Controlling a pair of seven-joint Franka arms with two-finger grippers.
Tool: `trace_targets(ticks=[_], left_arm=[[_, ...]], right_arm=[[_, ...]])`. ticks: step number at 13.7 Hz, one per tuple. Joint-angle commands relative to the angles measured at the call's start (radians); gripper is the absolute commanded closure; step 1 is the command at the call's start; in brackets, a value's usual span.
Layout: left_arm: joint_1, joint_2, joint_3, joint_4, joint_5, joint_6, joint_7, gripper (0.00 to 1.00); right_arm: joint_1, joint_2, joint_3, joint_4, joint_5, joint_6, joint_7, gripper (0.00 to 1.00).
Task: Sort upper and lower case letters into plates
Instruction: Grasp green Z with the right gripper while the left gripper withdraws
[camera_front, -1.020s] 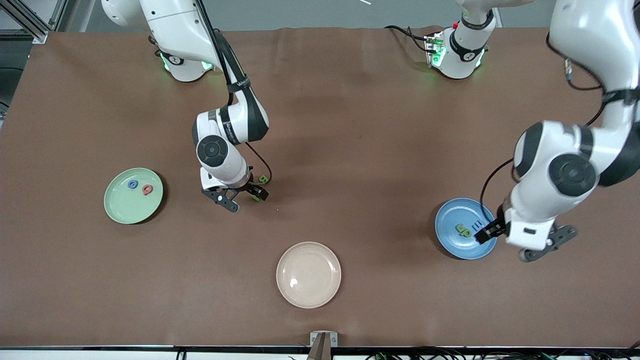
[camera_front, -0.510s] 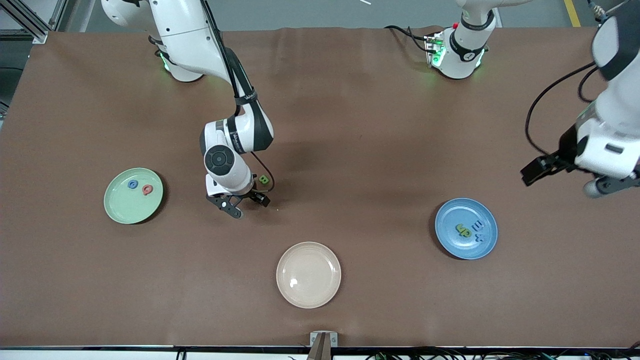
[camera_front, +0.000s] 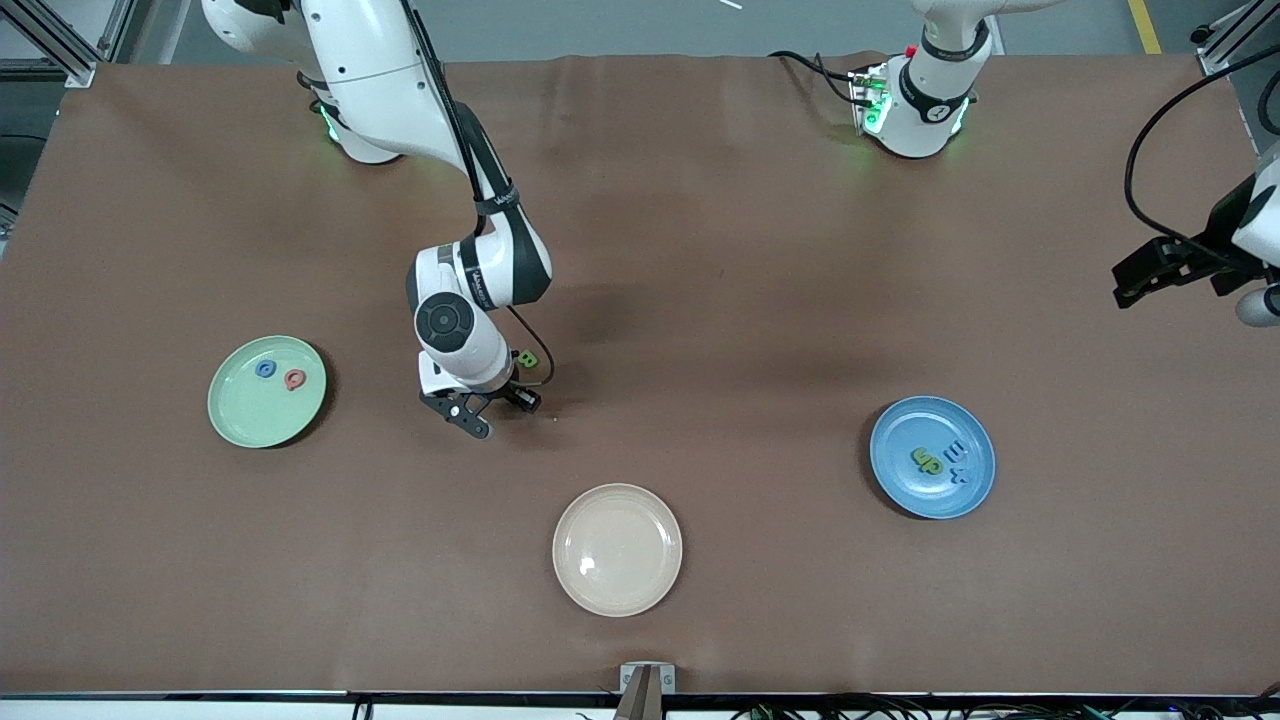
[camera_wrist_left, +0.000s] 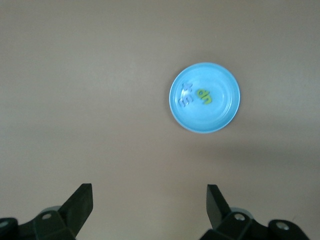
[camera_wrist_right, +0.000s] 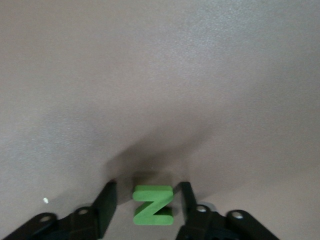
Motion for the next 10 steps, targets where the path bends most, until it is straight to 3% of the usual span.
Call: trace_targets(ticks=[1,6,10], left_arm=[[-0.015,-0.024,0.016,-0.002,-0.017,-0.050,0.035,0.00],[0.000,-0.021,0.022,0.021,-0.016,-0.062,0.055,0.00],[0.005,-0.019,0.021,0.024,-0.016,-0.064,0.071,0.00]], right_arm=[[-0.022,0.007,0.020,0.002,0.024,-0.001,-0.025,0.55],[-0.019,0.001,0.020,0.001,0.023,-0.019,-0.070,0.83],[-0.034,-0.070,0.004,0.004,0.018,-0.140,-0.151,0.85]])
